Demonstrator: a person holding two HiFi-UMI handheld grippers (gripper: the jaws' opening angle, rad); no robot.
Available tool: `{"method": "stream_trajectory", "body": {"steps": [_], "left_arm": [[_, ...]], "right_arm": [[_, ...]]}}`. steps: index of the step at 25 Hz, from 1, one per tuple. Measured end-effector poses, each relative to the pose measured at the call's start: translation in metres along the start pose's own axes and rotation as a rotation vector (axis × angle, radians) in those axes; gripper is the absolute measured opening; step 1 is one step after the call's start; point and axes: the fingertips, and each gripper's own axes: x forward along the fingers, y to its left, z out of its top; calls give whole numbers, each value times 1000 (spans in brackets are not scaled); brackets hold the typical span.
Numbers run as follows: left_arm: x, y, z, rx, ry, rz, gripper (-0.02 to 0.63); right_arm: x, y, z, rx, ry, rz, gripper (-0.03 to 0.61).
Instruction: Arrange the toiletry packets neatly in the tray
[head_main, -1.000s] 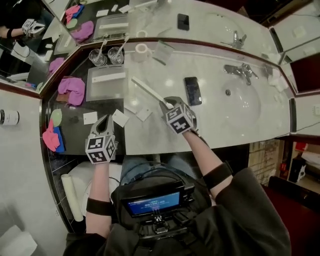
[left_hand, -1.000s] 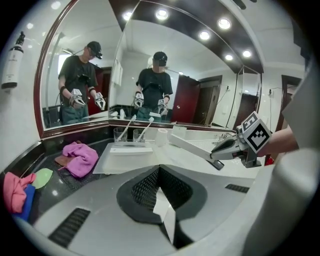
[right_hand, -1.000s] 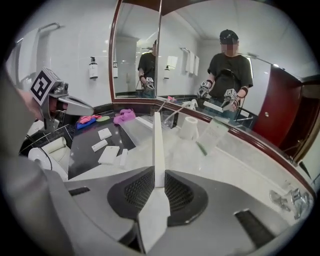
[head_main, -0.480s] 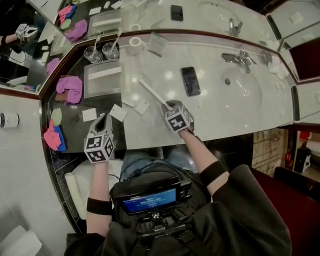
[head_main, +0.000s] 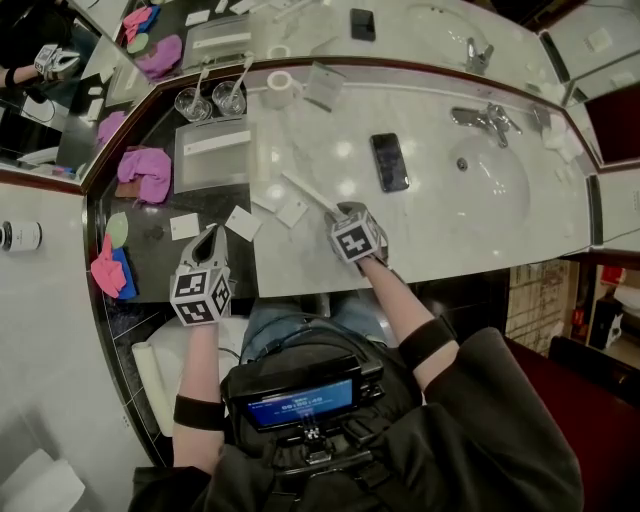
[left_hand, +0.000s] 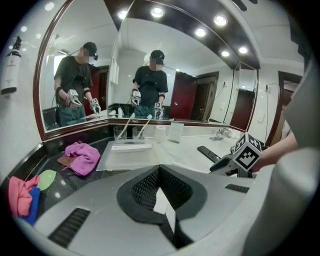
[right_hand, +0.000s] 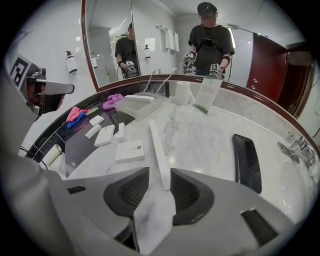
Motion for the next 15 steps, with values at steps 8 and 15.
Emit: {"method": "stream_trajectory", "body": {"steps": [8,15], "left_arm": [[2,-1,-3,-8,1,-6,0],[4,-6,0,-10,-10,-6,0]], "right_arm": [[-7,-3,12,-16,-49,-10,167],[-26,-11,31,8,-117,0,156]]}}
